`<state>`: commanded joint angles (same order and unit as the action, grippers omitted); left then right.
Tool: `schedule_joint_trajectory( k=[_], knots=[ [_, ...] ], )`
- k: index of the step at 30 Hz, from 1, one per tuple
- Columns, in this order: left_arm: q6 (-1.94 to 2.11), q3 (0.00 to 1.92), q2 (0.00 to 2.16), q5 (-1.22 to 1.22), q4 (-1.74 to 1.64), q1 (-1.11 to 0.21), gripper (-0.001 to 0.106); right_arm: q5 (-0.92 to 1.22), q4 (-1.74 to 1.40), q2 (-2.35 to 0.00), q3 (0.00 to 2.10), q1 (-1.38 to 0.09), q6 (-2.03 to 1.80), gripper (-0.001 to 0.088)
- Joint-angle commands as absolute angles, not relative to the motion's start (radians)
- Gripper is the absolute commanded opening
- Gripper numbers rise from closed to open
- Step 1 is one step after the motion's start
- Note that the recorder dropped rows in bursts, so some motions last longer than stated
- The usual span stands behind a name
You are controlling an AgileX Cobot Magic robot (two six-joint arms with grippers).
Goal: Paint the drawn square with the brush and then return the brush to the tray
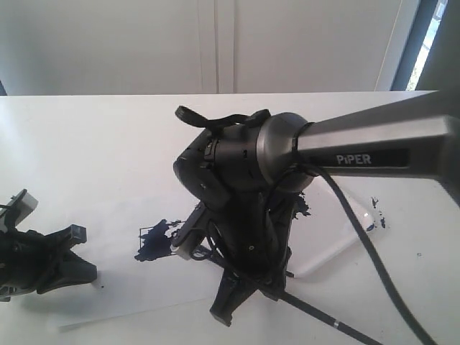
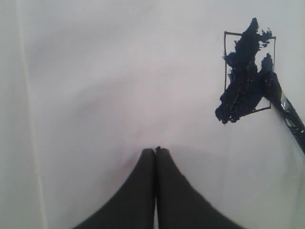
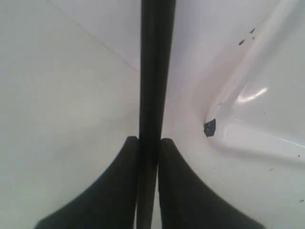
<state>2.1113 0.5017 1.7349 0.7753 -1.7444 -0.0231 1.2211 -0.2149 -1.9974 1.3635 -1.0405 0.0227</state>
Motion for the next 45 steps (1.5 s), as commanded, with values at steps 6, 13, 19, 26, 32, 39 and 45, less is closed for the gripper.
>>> schedule_joint_trajectory(
  k=[6, 13, 19, 26, 32, 39, 45],
  knots=[
    [2.111, 0.502, 1.735, 0.777, -1.744, -0.023, 0.0, 1.221, -0.218, -1.997, 1.413, -1.057, 0.023, 0.0],
    [2.111, 0.502, 1.735, 0.777, -1.744, -0.023, 0.0, 1.221, -0.24, -2.019, 1.432, -1.057, 0.0, 0.0],
    [2.111, 0.502, 1.735, 0.777, -1.744, -0.023, 0.0, 1.221, -0.293, -2.071, 1.493, -1.057, -0.013, 0.0],
    [2.111, 0.502, 1.735, 0.777, -1.744, -0.023, 0.0, 1.221, -0.317, -2.084, 1.493, -1.055, -0.028, 0.0],
    [2.111, 0.502, 1.735, 0.777, -1.744, -0.023, 0.0, 1.221, -0.368, -2.084, 1.493, -1.055, -0.052, 0.0],
    [2.111, 0.502, 1.735, 0.777, -1.744, -0.023, 0.0, 1.221, -0.379, -2.084, 1.493, -1.055, -0.054, 0.0],
    [2.111, 0.502, 1.735, 0.777, -1.744, -0.023, 0.0, 1.221, -0.376, -2.084, 1.493, -1.025, -0.056, 0.0]
  ],
)
